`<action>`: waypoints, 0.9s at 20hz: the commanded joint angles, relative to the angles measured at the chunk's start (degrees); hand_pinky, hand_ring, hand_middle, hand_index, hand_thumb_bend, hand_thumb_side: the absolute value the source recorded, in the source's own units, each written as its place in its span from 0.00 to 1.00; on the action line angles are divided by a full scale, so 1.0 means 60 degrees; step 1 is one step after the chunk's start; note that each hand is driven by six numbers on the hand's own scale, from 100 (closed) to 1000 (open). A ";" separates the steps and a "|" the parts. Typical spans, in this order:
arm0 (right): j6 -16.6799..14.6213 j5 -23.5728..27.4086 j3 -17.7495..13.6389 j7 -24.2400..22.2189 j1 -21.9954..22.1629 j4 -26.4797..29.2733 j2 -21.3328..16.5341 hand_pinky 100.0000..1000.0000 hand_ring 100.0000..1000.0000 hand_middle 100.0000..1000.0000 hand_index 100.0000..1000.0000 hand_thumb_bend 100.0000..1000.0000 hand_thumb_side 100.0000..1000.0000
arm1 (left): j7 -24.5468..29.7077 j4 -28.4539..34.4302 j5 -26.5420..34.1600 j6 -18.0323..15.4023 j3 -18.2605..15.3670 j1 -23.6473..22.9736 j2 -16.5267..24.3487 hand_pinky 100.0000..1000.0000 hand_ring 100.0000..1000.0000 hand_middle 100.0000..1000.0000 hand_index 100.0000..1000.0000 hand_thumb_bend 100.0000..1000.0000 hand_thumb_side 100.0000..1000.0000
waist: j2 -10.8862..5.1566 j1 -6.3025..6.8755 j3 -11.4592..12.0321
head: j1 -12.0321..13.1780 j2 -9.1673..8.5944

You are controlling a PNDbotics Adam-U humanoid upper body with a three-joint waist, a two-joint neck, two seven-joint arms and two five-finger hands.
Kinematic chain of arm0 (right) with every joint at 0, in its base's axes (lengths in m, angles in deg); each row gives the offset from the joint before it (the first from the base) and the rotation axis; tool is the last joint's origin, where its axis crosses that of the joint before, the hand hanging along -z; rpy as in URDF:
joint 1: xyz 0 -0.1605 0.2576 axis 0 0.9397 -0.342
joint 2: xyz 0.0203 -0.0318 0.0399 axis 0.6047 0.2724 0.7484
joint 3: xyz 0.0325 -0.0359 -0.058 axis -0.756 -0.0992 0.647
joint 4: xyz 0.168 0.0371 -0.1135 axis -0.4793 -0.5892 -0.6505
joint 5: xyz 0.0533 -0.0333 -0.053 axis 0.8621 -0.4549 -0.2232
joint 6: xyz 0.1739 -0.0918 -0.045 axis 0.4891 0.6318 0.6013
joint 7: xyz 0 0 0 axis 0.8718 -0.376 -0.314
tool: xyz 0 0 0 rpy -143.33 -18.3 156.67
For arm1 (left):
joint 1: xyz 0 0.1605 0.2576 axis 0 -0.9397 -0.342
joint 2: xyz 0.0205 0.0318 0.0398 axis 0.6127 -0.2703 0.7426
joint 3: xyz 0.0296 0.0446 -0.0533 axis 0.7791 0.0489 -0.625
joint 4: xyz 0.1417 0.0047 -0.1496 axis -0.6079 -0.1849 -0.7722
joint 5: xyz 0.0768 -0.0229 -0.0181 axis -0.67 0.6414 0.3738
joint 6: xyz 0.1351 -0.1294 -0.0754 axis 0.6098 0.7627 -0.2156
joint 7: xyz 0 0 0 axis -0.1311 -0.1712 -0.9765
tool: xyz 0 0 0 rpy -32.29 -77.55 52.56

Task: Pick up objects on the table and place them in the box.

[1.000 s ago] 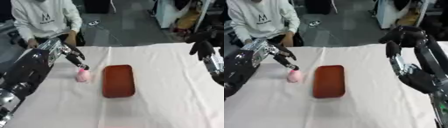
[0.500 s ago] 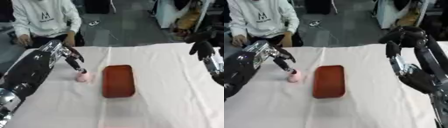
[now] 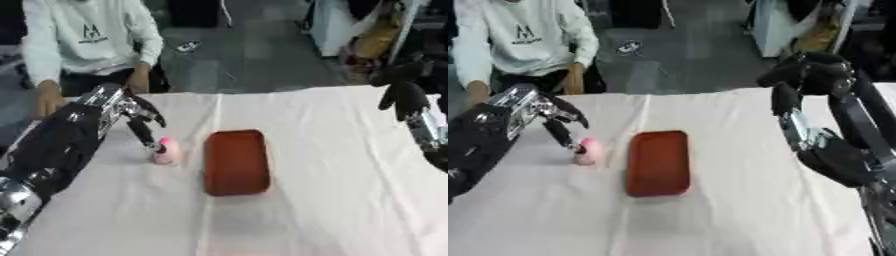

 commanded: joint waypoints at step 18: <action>-0.0015 -0.0044 -0.0005 -0.0045 -0.0128 0.0071 0.0052 0.18 0.38 0.53 0.63 0.00 0.73 | 0.1456 -0.0614 -0.0675 -0.2245 -0.0016 0.0223 -0.0252 1.00 1.00 1.00 1.00 0.99 0.61 | -0.0109 -0.0014 -0.0060 | 0.0137 0.0008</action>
